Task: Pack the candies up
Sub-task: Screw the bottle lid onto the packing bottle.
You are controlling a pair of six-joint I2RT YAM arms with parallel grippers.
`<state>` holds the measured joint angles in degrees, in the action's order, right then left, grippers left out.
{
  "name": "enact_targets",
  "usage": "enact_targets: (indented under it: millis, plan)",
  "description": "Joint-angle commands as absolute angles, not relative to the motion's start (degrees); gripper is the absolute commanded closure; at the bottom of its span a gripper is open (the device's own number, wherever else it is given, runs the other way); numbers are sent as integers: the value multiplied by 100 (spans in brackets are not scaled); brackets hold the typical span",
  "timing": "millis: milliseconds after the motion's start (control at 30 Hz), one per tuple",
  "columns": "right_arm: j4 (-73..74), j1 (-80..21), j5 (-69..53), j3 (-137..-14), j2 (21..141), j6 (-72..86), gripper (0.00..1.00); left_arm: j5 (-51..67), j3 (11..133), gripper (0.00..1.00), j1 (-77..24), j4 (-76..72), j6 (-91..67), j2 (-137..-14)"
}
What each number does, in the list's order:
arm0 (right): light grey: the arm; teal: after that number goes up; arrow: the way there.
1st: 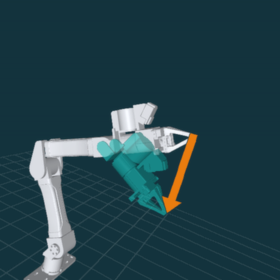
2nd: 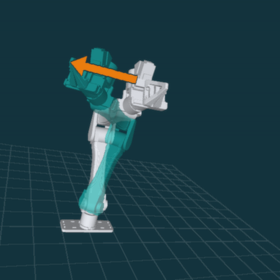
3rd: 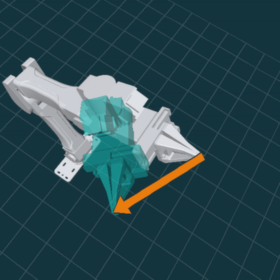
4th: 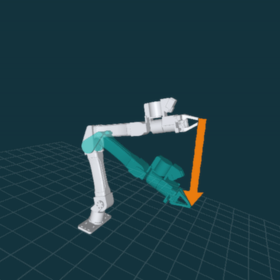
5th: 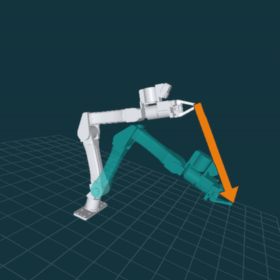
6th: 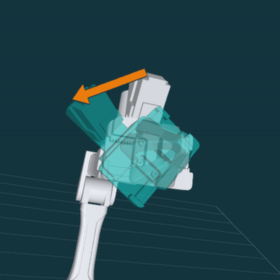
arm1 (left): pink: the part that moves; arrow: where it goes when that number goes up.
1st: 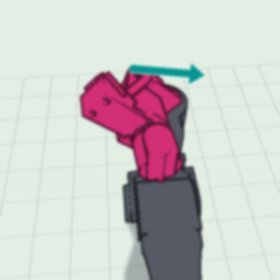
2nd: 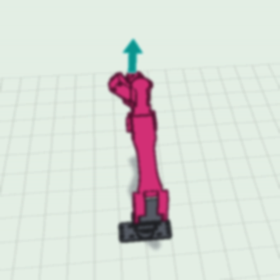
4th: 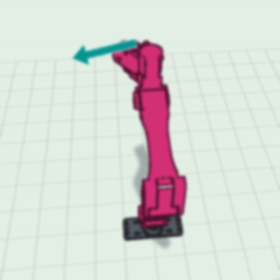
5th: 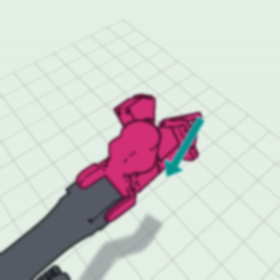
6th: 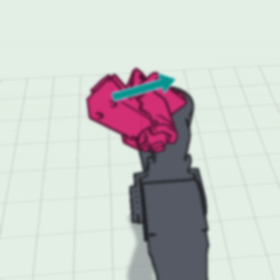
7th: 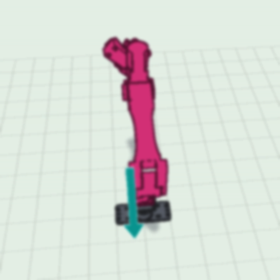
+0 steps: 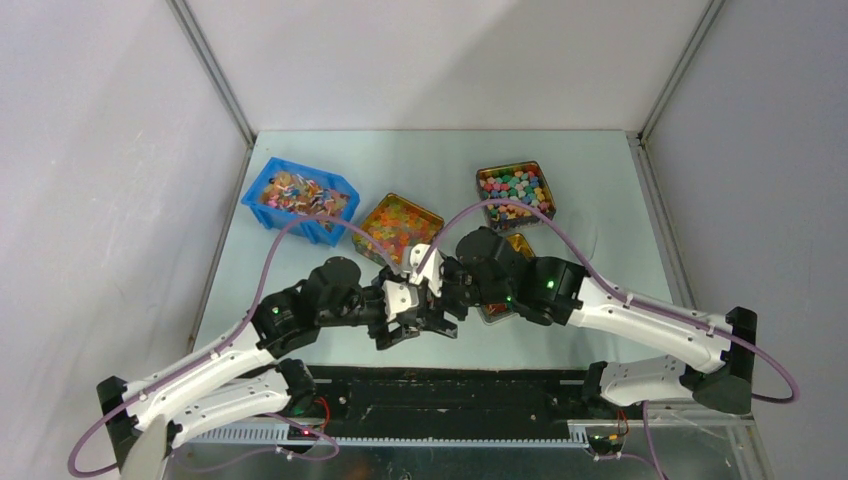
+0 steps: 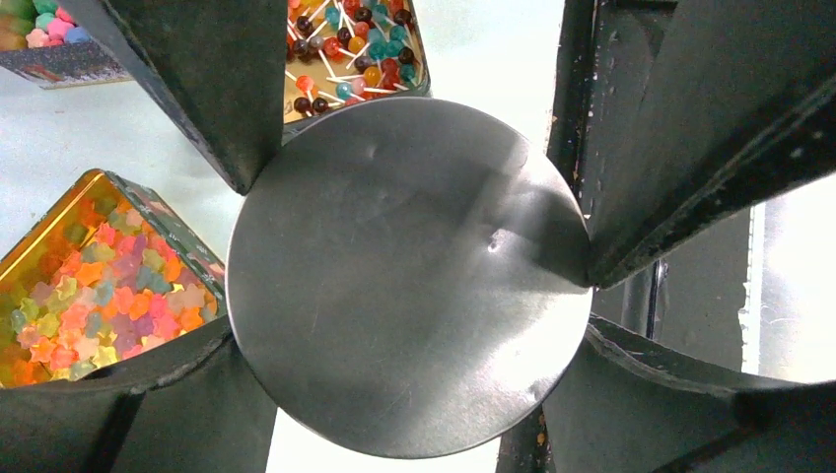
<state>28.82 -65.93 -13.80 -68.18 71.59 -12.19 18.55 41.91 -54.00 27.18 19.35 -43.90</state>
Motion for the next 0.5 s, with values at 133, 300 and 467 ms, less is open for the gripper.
enact_targets:
  millis: [133, 300, 467]
  plan:
    - [2343, -6676, -1069, -6867, 7207, -786, 6, 1824, 4350, 63, -5396, 1479, 1679, -4290]
    - [2639, -6401, -1564, -6863, 6945, -1237, 0, 1985, 4357, 62, -5397, 1958, 1942, -4202]
    - [3215, -6052, -2364, -6864, 6620, -1969, 0, 2280, 4419, 62, -5399, 2423, 2284, -4188]
